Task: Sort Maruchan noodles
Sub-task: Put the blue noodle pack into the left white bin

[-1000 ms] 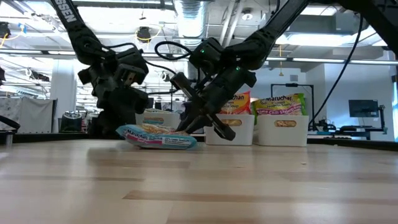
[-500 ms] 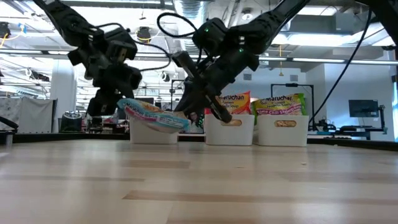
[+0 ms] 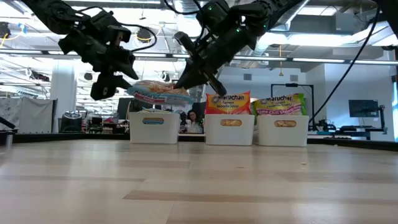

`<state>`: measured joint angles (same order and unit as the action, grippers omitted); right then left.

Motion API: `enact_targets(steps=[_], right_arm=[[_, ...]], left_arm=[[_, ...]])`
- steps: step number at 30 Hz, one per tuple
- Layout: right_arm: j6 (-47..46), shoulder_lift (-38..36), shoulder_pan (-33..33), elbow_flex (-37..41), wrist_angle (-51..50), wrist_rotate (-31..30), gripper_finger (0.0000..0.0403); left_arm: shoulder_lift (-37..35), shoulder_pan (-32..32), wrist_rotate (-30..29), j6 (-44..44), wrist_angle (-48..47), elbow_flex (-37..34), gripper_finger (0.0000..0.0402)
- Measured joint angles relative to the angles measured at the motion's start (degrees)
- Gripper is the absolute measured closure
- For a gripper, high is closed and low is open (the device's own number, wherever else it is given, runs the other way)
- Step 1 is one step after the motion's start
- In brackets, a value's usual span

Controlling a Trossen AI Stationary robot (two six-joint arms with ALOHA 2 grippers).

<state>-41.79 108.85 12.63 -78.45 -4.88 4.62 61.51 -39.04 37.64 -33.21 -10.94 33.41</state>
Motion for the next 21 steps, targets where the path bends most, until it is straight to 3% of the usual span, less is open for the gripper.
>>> enact_targets(steps=[8, 21], right_arm=[[7.4, 0.0, 4.1, -5.5, 0.1, -3.8, 0.0396], [18.4, 3.8, 9.2, -9.2, 3.0, -3.4, 0.0396]], left_arm=[[-2.7, -5.3, -9.7, -0.4, 4.1, 0.0, 0.0281], [-2.7, -11.1, -13.7, -1.1, 13.4, 0.0, 0.0281]])
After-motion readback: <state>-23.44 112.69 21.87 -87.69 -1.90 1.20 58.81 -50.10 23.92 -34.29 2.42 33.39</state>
